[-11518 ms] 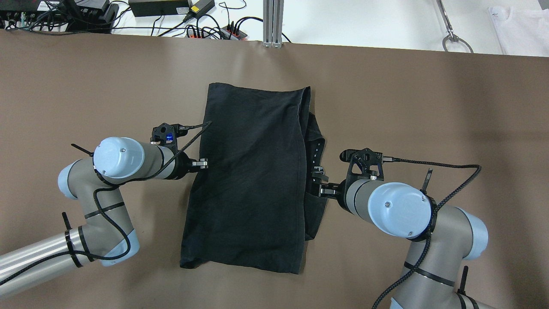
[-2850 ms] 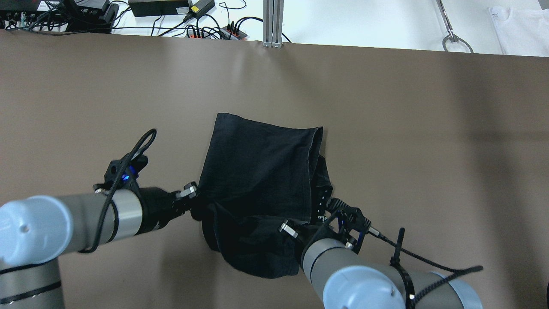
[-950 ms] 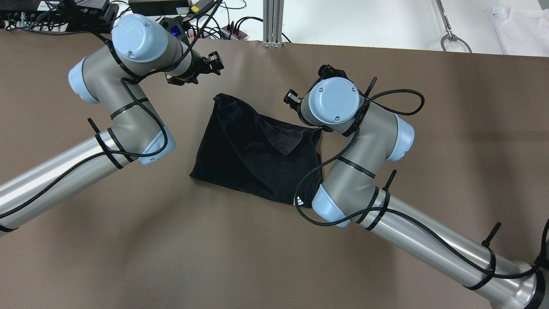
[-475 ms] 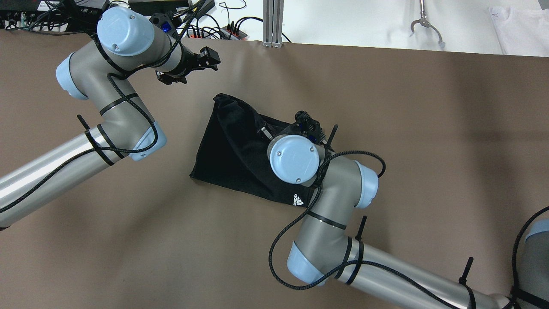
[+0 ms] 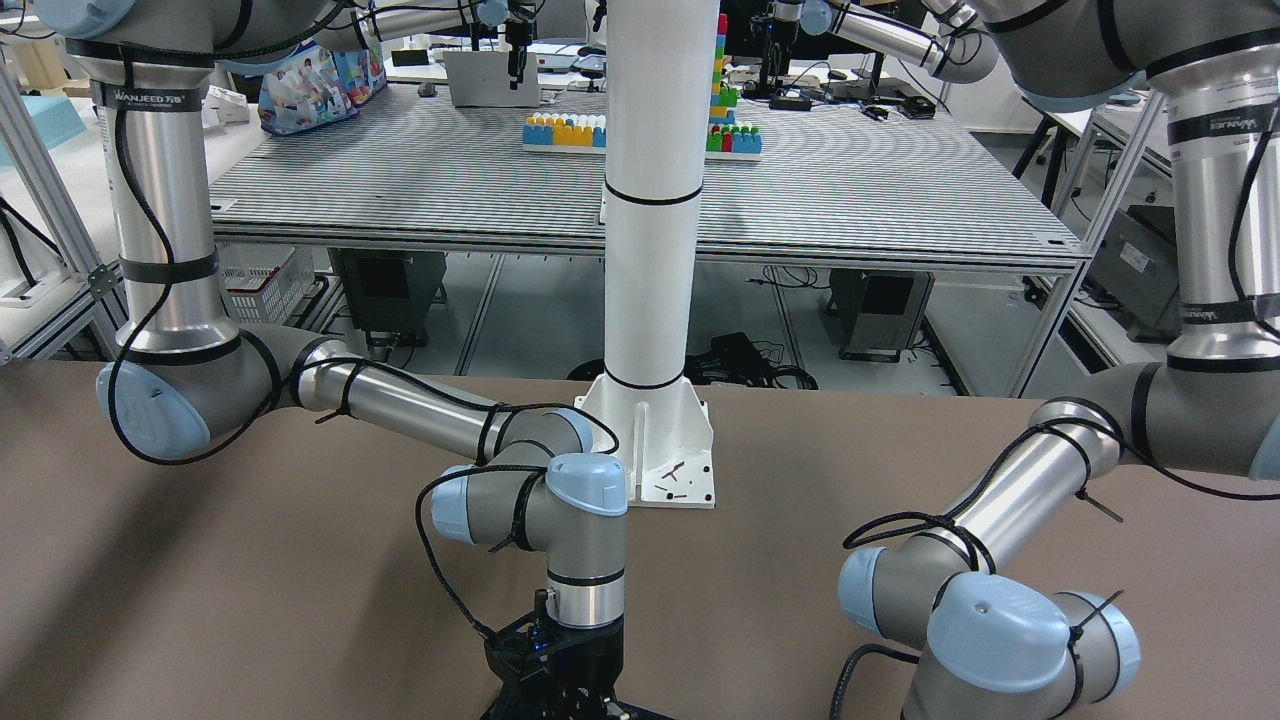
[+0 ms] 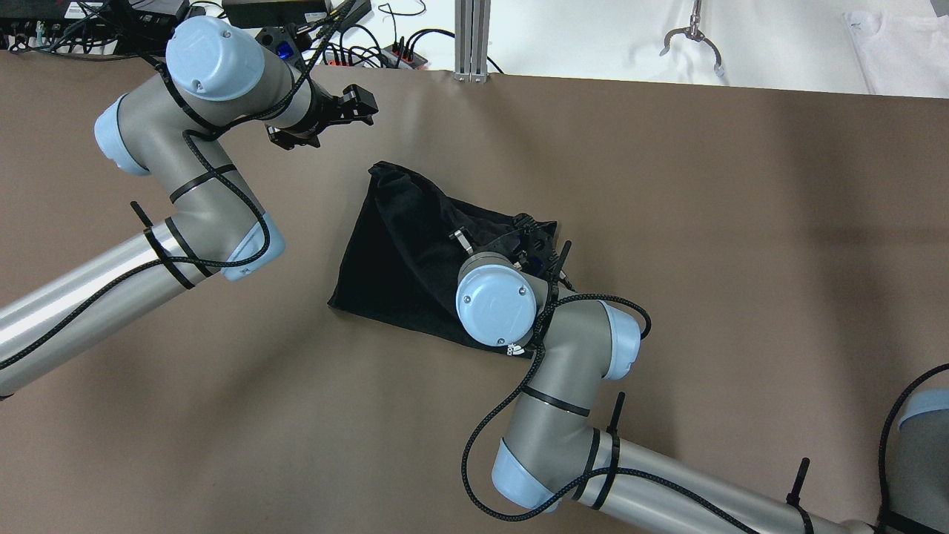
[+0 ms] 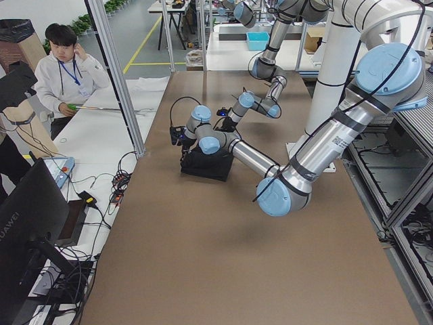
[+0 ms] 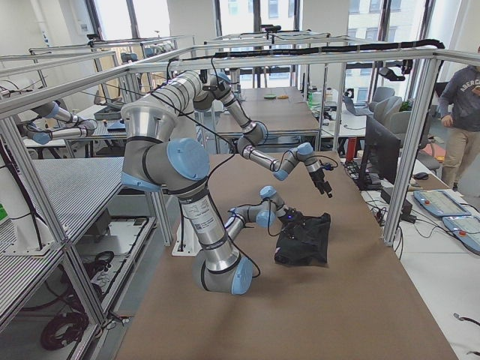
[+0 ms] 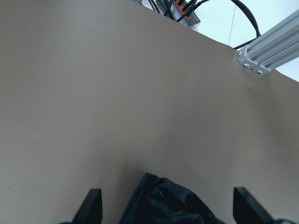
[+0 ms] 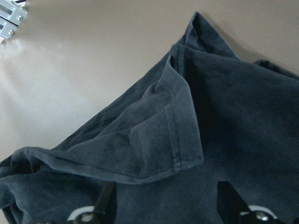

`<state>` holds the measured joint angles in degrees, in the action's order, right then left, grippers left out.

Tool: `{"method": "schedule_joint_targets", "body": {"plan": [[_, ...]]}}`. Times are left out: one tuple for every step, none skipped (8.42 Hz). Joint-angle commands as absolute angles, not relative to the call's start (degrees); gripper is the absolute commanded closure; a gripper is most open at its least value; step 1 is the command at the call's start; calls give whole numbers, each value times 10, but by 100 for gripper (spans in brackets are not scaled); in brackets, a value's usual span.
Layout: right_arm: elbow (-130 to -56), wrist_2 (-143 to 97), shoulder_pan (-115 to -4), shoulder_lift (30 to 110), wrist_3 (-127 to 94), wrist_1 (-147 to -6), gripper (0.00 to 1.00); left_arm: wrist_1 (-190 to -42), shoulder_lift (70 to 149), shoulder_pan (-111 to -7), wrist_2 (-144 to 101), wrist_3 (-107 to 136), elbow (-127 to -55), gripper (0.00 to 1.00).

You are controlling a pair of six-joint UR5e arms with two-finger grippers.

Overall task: Fold clothes
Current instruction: 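Press the folded shirt's top with the right gripper to flatten it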

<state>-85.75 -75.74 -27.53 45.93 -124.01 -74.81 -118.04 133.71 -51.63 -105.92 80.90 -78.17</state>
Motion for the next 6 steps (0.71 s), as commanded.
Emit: {"method": "schedule_joint_targets", "body": {"plan": [[-828, -755, -295, 460, -1247, -747, 28, -1180, 1332, -516, -1059, 808, -783, 0], [-811, -745, -293, 458, -1247, -742, 27, -1180, 1333, -516, -1059, 808, -783, 0], [-810, -744, -291, 458, -1247, -733, 26, -1180, 1333, -515, -1058, 808, -782, 0], [-810, -744, -289, 455, -1252, -730, 32, -1180, 1333, -515, -1059, 808, -782, 0], [-810, -744, -294, 449, -1273, -730, 60, -1180, 1332, -515, -1059, 806, -782, 0], [-810, -744, -301, 447, -1275, -730, 93, -1180, 1332, -515, -1059, 806, -782, 0]]}}
